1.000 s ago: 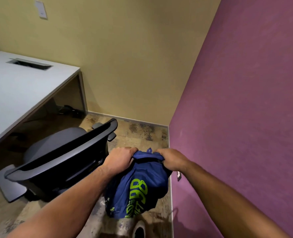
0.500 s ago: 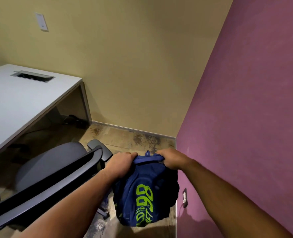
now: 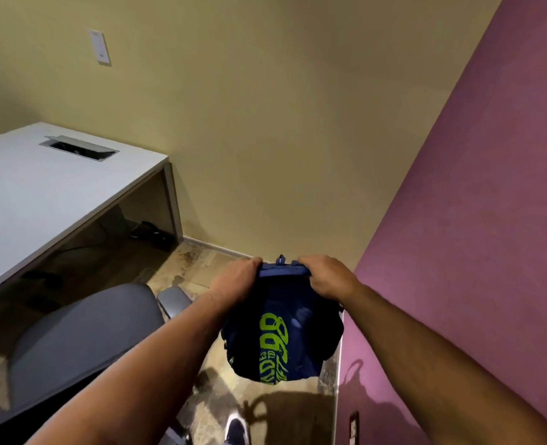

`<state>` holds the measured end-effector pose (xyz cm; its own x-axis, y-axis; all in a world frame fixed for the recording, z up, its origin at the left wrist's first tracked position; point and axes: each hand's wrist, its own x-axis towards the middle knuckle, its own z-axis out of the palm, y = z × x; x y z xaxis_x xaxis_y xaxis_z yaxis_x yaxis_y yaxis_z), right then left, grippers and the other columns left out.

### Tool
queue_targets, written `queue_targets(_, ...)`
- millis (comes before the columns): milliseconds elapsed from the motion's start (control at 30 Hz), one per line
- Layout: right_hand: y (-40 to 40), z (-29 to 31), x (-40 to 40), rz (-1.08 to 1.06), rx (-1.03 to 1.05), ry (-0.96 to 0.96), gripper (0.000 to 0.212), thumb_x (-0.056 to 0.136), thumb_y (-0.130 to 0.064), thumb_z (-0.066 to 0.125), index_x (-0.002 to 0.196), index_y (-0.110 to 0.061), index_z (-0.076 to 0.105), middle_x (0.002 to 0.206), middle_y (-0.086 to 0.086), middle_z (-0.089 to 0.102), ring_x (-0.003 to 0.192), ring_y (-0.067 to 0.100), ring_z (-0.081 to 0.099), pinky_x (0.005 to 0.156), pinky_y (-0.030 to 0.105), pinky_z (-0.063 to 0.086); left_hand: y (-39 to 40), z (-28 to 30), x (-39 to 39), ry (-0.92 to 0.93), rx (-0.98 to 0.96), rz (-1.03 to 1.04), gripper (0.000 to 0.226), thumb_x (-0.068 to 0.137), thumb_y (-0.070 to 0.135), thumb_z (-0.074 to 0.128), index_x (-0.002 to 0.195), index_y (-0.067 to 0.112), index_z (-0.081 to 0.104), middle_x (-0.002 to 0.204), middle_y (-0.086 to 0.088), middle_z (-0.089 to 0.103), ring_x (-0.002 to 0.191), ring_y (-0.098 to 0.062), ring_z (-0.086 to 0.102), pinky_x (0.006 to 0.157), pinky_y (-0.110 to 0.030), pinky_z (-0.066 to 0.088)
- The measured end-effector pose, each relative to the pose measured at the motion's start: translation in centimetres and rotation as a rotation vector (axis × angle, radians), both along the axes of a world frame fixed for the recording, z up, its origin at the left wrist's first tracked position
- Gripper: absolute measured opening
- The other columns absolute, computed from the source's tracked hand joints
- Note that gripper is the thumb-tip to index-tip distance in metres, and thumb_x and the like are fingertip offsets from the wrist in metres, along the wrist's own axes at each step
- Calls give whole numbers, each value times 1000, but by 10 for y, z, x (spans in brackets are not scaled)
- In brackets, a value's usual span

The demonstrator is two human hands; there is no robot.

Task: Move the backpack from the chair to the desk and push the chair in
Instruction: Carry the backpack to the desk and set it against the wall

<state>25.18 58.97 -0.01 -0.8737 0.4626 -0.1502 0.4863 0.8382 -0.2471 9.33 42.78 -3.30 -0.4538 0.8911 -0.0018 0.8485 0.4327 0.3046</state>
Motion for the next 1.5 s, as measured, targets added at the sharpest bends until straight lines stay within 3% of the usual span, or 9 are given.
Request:
queue_targets(367, 126, 4, -143, 79, 64, -19, 39, 92, -11, 47, 121, -31, 65, 118, 3, 71, 105, 32, 65, 82, 38, 50, 122, -8, -140, 61, -89, 99, 16, 102, 12, 49, 116, 10, 57, 107, -14, 68, 98, -35, 69, 85, -45, 55)
queue_targets(633, 197, 2, -244, 159, 79, -24, 42, 90, -11, 46, 120, -36, 63, 111, -3, 73, 100, 30, 66, 75, 37, 47, 179, -8, -235, 89, -144, 159, 12, 99, 14, 48, 110, 16, 53, 97, -9, 69, 88, -34, 70, 69, -43, 49)
queue_targets(900, 256, -2, -376, 325, 79, 7, 33, 90, -12, 46, 110, -31, 62, 108, -2, 73, 98, 30, 66, 78, 38, 50, 208, -17, -343, 74, -78, 377, 7, 100, 16, 48, 95, 21, 47, 93, -3, 68, 85, -30, 69, 70, -43, 49)
queue_targets(1067, 294, -10, -474, 489, 67, -1, 28, 93, -16, 48, 113, -29, 62, 115, 6, 71, 103, 35, 64, 76, 37, 44, 227, -17, -412, 85, -74, 520, 10, 99, 26, 52, 95, 26, 43, 91, 2, 64, 82, -25, 67, 67, -40, 48)
queue_targets(1200, 307, -4, -551, 629, 80, -2, 26, 94, -16, 49, 115, -24, 64, 116, 11, 71, 104, 37, 64, 75, 36, 41, 236, -5, -456, 91, -92, 638, 24, 96, 32, 59, 91, 32, 36, 85, 10, 50, 60, -7, 43, 64, -33, 36)
queue_targets(1267, 309, 5, -587, 697, 82, 18, 25, 95, -18, 51, 116, -22, 64, 117, 13, 70, 105, 39, 63, 74, 37, 39, 238, 4, -478, 98, -76, 703, 22, 96, 30, 60, 93, 30, 38, 91, 5, 53, 65, -10, 49, 65, -34, 37)
queue_targets(1367, 305, 24, -638, 787, 81, 95, 23, 96, -20, 52, 115, -21, 64, 118, 15, 70, 105, 40, 63, 75, 37, 40, 236, 24, -518, 101, -33, 793, 11, 98, 26, 56, 105, 21, 49, 107, -7, 60, 94, -32, 65, 76, -43, 48)
queue_targets(1433, 302, 39, -670, 838, 100, 159, 18, 96, -22, 52, 110, -19, 63, 115, 16, 70, 103, 41, 64, 71, 38, 36, 231, 38, -547, 95, 17, 851, 11, 98, 23, 54, 108, 18, 52, 109, -10, 60, 99, -35, 64, 84, -45, 51)
queue_targets(1500, 300, 57, -704, 873, 121, 235, 17, 97, -23, 51, 109, -19, 62, 112, 18, 71, 99, 41, 65, 69, 39, 35, 227, 55, -576, 133, 80, 889, 9, 96, 18, 55, 105, 17, 53, 106, -11, 60, 96, -36, 65, 83, -44, 51)
